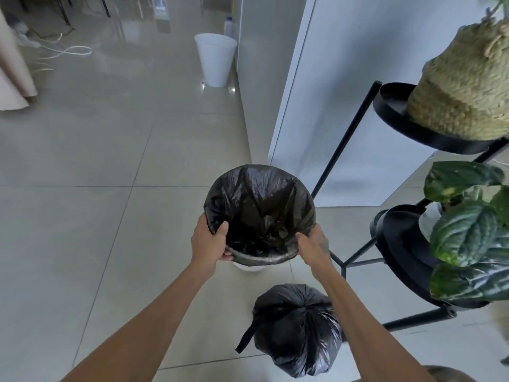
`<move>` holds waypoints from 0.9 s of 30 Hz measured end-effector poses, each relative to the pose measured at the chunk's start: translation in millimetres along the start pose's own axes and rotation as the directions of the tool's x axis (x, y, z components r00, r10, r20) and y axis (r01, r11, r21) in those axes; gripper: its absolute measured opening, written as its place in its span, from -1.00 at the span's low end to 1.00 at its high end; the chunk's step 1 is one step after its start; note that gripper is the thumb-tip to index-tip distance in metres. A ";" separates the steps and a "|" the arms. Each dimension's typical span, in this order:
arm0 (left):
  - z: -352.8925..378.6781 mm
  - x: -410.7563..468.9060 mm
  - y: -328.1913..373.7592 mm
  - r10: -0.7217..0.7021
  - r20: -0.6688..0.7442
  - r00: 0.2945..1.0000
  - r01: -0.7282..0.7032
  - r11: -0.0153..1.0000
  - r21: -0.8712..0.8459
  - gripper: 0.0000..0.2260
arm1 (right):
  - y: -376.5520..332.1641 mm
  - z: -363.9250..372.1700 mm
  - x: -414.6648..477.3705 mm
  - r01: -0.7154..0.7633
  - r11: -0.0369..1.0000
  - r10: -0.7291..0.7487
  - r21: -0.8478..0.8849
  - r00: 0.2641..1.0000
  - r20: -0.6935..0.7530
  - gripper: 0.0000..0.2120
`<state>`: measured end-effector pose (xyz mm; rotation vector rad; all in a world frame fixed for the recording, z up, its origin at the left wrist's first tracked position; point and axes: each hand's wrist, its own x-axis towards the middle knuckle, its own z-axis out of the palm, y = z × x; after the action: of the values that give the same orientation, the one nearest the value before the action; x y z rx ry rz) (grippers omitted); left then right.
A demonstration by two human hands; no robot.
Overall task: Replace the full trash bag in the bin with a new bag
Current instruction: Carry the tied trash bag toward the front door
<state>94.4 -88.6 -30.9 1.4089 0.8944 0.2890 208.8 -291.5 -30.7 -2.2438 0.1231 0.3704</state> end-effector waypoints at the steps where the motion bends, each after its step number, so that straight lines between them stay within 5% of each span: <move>1: 3.0 2.5 -3.3 -0.004 0.004 1.000 0.004 1.000 0.003 -0.75 | 4.6 1.6 3.6 -0.012 1.000 0.012 0.002 1.000 -0.003 -0.69; 9: 14.5 18.4 -4.1 -0.011 -0.009 1.000 0.012 0.994 0.112 -0.74 | 19.6 5.7 16.5 -0.080 0.992 0.076 0.093 0.996 0.042 -0.68; 14: 9.5 12.2 -10.6 0.025 0.000 1.000 -0.025 0.986 0.167 -0.45 | 17.8 -17.4 -3.7 -0.030 0.999 0.032 -0.026 0.997 0.073 -0.32; 17: 8.0 1.0 -26.1 -0.040 -0.168 0.985 0.064 0.987 0.144 -0.19 | 30.3 -34.2 -13.5 -0.021 0.981 0.014 -0.193 0.999 -0.038 -0.29; 20: 12.8 -24.8 -42.1 -0.005 -0.377 0.926 0.052 0.992 0.114 -0.39 | 56.2 -45.2 -16.2 -0.002 0.941 -0.021 -0.338 0.998 -0.063 -0.48; 23: 21.7 -61.9 -74.1 0.071 -0.308 0.949 -0.010 0.981 0.194 -0.64 | 86.1 -55.8 -28.8 0.074 0.796 -0.022 -0.601 0.995 0.094 -0.56; 27: 30.5 -86.3 -115.2 0.021 0.143 0.990 -0.101 0.809 0.579 -0.62 | 117.8 -55.7 -47.0 0.324 0.405 0.027 -0.855 0.930 0.365 -0.37</move>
<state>21.4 -189.8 -108.9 2.0100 0.8667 -0.0482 151.6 -411.7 -69.1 -3.1963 -0.6398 0.8688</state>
